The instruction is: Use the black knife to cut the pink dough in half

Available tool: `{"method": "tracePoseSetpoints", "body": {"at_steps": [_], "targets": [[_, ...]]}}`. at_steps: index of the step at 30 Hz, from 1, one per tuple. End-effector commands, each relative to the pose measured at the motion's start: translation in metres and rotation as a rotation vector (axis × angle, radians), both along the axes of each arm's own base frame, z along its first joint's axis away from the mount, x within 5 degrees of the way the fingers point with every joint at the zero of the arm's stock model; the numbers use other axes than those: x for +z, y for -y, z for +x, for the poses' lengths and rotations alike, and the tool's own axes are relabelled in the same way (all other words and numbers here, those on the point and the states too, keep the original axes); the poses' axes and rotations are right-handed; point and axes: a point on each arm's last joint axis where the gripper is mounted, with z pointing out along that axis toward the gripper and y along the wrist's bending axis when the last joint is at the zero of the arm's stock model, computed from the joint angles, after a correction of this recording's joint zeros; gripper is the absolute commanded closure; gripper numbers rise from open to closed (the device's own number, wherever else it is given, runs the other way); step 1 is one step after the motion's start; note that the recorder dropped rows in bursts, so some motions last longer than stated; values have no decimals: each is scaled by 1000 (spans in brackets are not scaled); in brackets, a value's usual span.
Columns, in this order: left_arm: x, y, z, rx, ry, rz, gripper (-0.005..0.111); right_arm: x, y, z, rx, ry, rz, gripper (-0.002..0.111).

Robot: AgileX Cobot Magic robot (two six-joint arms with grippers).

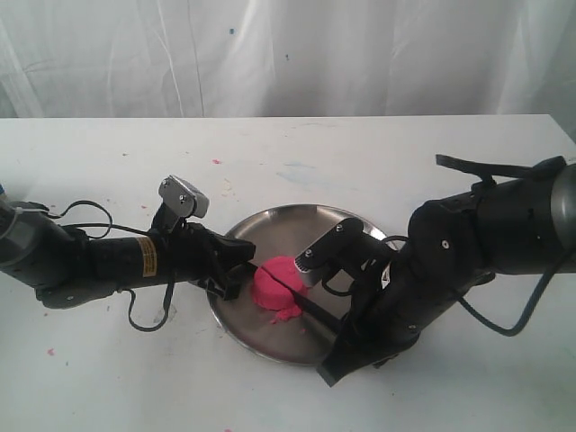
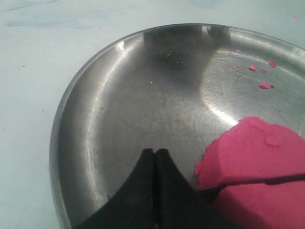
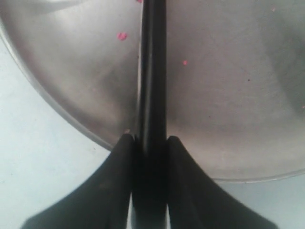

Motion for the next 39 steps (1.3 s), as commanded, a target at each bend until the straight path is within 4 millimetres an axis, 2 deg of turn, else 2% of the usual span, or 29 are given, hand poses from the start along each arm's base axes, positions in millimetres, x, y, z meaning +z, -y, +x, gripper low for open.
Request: {"method": "tracePoseSetpoints", "body": {"at_steps": [1, 23, 26, 33, 39], "targets": [[-5, 0, -4, -20, -21, 25, 107, -9, 1, -2, -2, -38, -21, 108], [-1, -1, -2, -11, -6, 0, 107, -11, 4, -9, 10, -124, -65, 108], [12, -3, 1, 4, 36, -44, 107, -10, 4, -9, 11, -126, -66, 108], [61, -19, 4, -21, 200, -111, 107, -8, 3, -8, 13, -127, -65, 108], [103, -27, -9, -103, 330, -66, 107, -8, 3, -8, 13, -127, -65, 108]]}}
